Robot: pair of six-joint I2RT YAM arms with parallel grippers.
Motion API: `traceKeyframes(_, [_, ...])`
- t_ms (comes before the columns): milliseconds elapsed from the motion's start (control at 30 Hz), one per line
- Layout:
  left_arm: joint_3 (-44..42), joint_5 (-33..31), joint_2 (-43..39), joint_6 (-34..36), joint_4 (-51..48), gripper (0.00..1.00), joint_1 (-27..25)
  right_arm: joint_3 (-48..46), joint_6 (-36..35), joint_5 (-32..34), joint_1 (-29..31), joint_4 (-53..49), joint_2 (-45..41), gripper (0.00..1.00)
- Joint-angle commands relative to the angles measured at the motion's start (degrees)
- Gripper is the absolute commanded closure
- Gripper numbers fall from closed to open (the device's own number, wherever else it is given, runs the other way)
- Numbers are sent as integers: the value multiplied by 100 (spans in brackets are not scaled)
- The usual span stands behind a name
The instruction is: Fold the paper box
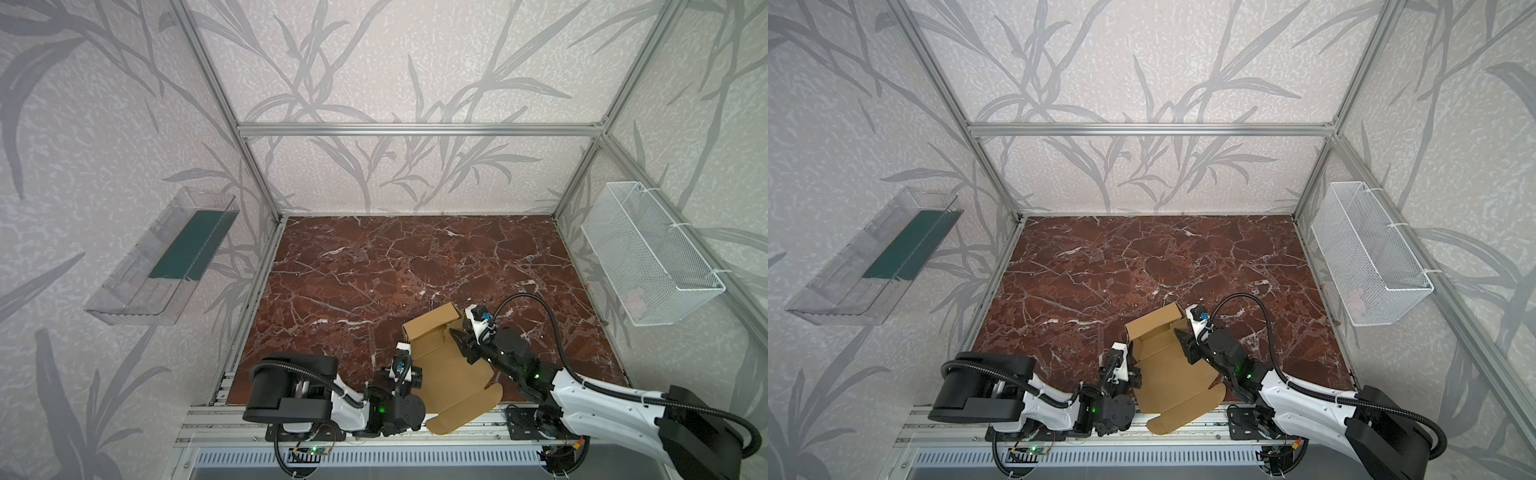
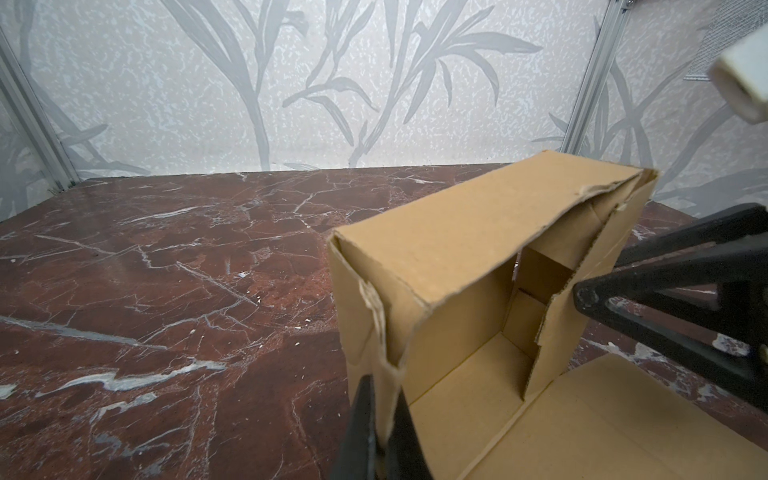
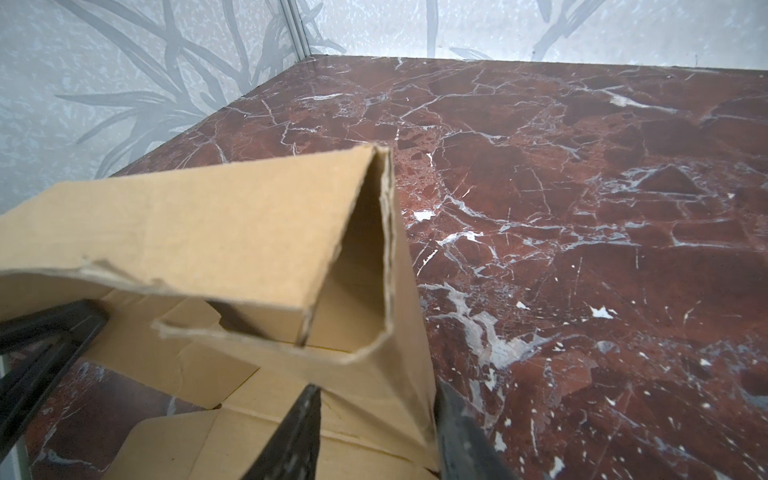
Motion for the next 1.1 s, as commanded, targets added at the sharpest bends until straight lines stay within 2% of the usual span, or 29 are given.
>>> traceKeyframes(0, [124,192,-158,-503,-868,100,-22,-48,53,-139,-70,358,153,58])
traceKeyframes(100, [248,204,-299,-786,-1474,100,30,-49,88,-237,-101,516,313,60])
traceKeyframes(433, [284,202,-690,-1402,-2443,100,136,-161,197,-151,-127,964,533,62])
traceKeyframes(667, [349,293,-591,-1378,-2481,100,136,-84,251,-219,-153,1211,874,59])
traceKeyframes(767, [344,353,-591,-1361,-2489,100,140,-112,255,-206,-205,1482,857,56])
traceKeyframes(900, [315,397,-605,-1360,-2502,100,138,-49,222,-197,-306,1337,772,52])
traceKeyframes(1067, [384,464,-575,-1200,-2475,100,146,-11,323,-464,-520,1543,966,49])
